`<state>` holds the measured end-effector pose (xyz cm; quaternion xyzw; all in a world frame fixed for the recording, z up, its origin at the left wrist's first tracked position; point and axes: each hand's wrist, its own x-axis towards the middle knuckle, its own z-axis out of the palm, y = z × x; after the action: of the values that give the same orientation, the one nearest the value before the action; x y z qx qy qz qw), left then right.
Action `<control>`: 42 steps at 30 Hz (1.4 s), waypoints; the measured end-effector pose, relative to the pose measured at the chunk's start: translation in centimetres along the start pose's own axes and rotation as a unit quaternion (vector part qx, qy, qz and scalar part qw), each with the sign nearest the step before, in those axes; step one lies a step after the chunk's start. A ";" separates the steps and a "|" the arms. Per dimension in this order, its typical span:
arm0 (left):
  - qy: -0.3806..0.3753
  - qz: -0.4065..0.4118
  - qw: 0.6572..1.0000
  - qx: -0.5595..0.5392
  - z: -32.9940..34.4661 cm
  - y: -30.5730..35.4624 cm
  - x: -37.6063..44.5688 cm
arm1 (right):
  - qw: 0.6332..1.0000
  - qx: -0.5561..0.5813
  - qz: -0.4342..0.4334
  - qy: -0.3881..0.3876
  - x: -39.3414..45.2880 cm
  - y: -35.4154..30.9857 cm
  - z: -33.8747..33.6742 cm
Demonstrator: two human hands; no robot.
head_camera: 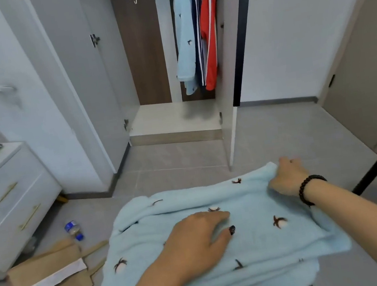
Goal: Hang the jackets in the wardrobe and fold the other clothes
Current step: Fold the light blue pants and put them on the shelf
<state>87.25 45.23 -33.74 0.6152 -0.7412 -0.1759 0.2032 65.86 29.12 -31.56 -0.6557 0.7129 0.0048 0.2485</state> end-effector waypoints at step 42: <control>0.168 -0.327 0.757 -0.540 -6.8 -18.9 -2.5 | 0.741 0.072 -0.634 -0.208 -15.2 -17.9 15.7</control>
<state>107.01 44.18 -37.78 0.6280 -0.2312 -0.4962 0.5532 88.36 46.01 -34.15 -0.9192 0.0614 -0.0687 0.3829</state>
